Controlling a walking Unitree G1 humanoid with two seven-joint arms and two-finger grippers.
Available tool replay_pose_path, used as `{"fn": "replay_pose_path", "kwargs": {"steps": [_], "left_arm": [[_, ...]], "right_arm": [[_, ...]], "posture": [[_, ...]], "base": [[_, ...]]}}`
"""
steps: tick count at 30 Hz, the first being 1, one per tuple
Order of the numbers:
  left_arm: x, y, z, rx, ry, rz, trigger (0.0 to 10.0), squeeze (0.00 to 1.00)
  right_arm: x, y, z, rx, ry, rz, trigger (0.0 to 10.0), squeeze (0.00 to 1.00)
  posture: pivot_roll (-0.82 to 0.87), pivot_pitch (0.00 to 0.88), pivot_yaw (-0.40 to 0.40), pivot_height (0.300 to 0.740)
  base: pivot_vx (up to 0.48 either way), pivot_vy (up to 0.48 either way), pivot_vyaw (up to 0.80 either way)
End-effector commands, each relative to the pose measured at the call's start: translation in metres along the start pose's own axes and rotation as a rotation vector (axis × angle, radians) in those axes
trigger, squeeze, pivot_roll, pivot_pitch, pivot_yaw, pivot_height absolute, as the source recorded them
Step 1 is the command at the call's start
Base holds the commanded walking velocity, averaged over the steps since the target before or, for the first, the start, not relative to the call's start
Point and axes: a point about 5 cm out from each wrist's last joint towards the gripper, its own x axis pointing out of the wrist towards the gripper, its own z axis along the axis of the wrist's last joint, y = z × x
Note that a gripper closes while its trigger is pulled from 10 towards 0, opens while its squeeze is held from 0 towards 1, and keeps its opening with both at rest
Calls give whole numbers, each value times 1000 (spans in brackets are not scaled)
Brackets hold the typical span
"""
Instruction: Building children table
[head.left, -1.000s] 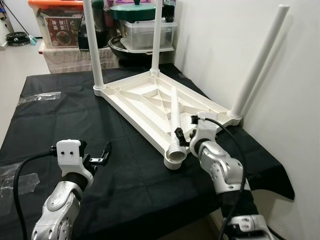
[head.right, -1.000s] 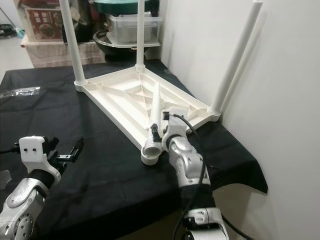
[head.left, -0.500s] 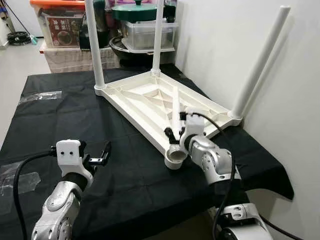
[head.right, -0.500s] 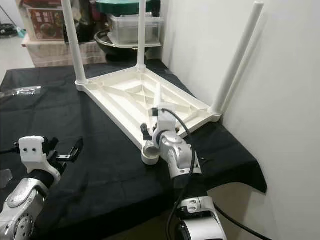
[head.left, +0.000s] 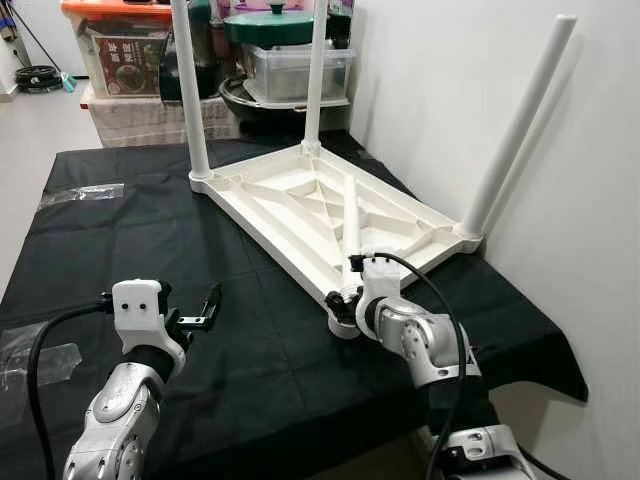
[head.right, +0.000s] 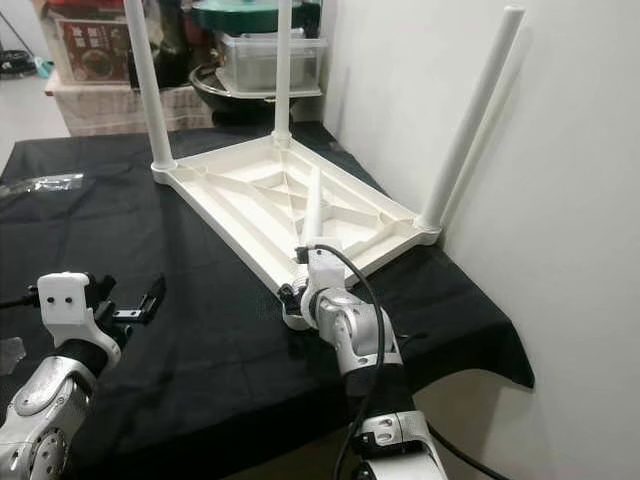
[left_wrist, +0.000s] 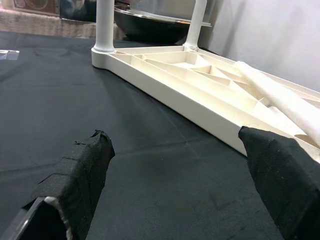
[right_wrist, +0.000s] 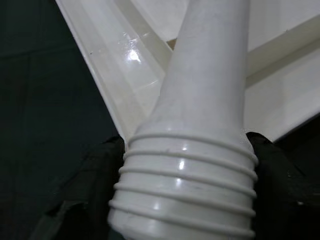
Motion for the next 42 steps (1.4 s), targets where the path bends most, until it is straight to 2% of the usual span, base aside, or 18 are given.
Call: {"fn": "replay_pose_path", "kwargs": {"steps": [1,8,10,12,13,14,15,16,19,20,22,24,28,29,31,34,38,42], "left_arm": [[0,-1,-2,7,3,2,10000,0],[1,1,-2,13,2,5,10000,0],[2,2,-1,14,1,6,10000,0],[3,2,1,2,-6,6,10000,0],[5,3,5,-54,-22,8,10000,0],[5,3,5,-54,-22,8,10000,0],[5,4,9,-110,-40,9,10000,0],[7,6,19,-225,-78,-9,10000,0],[7,7,26,-318,-108,-39,10000,0],[7,7,26,-318,-108,-39,10000,0],[6,6,36,-458,-161,-86,10000,0],[5,6,43,-526,-196,-124,10000,0],[4,7,46,-570,-216,-135,10000,0],[3,9,50,-643,-251,-136,10000,0],[2,10,54,-682,-272,-148,10000,0],[-3,9,62,-793,-319,-204,10000,0],[-4,10,62,-842,-317,-208,10000,0],[-8,11,63,-930,-332,-221,10000,0]], "right_arm": [[2,-3,-12,18,45,-8,0,0],[3,-5,-13,9,34,-26,0,0],[2,-5,-8,14,2,-31,0,0],[-4,-1,13,51,-124,33,0,0],[-11,6,31,29,-242,134,0,0],[-11,6,31,29,-242,134,0,0],[-19,14,46,6,-333,255,0,0],[-42,27,64,-80,-470,527,0,0],[-58,30,66,-178,-534,683,0,0],[-58,30,66,-178,-534,683,0,0],[-70,29,59,-281,-549,808,0,0],[-72,27,50,-335,-523,858,0,0],[-68,25,42,-348,-500,855,0,0],[-65,23,37,-333,-489,867,0,0],[-63,22,36,-309,-490,864,0,0],[-53,17,38,-156,-497,794,0,0],[-51,16,38,-77,-513,797,0,0],[-40,1,51,184,-568,664,0,0]], "posture": [[53,0,-106,740],[54,0,-105,740],[54,0,-103,740],[52,0,-99,740],[52,0,-94,740],[52,0,-94,740],[52,0,-92,740],[50,0,-85,740],[50,0,-84,740],[50,0,-84,740],[52,0,-83,740],[53,0,-84,740],[53,0,-83,740],[53,0,-83,740],[54,0,-83,740],[58,0,-84,740],[62,0,-86,740],[65,0,-90,740]], "base": [[0,0,0],[0,0,0],[0,0,0],[0,0,0],[0,0,0],[0,0,0],[0,0,0],[0,0,0],[0,0,0],[0,0,0],[0,0,0],[0,0,0],[0,0,0],[0,0,0],[0,0,0],[0,0,0],[0,0,0],[0,0,0]]}}
